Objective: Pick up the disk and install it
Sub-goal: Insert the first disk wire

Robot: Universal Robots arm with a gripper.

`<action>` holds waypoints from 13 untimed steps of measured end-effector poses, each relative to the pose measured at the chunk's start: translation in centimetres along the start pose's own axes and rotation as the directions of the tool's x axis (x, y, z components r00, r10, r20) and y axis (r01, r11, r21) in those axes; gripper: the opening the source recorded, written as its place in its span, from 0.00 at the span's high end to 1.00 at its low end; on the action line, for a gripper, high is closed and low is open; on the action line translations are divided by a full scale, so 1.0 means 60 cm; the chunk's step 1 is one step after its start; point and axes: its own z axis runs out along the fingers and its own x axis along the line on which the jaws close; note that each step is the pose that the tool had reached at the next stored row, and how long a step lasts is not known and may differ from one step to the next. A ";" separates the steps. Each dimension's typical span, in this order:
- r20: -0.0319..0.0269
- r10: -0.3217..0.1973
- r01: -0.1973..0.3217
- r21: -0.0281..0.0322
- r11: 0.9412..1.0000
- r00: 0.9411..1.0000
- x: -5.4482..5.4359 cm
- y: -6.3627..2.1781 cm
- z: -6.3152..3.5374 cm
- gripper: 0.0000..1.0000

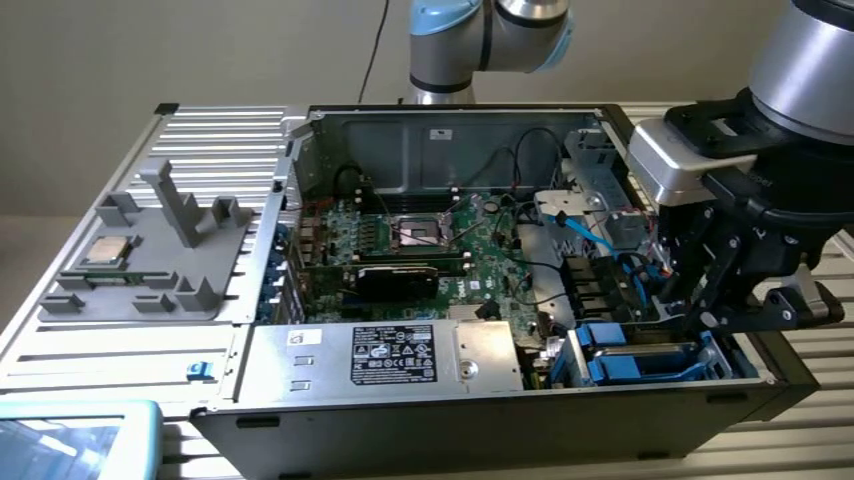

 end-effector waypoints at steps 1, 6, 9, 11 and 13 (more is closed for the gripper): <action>0.001 -0.018 0.018 -0.001 1.000 1.000 0.000 0.000 0.003 0.65; 0.009 -0.092 0.092 -0.009 0.996 0.996 0.000 -0.004 0.011 0.65; 0.010 -0.093 0.093 -0.014 0.996 0.996 0.001 -0.010 0.011 0.65; 0.010 -0.094 0.094 -0.014 0.995 0.996 0.001 -0.010 0.012 0.65; 0.012 -0.121 0.121 -0.014 0.993 0.993 0.001 -0.010 0.015 0.65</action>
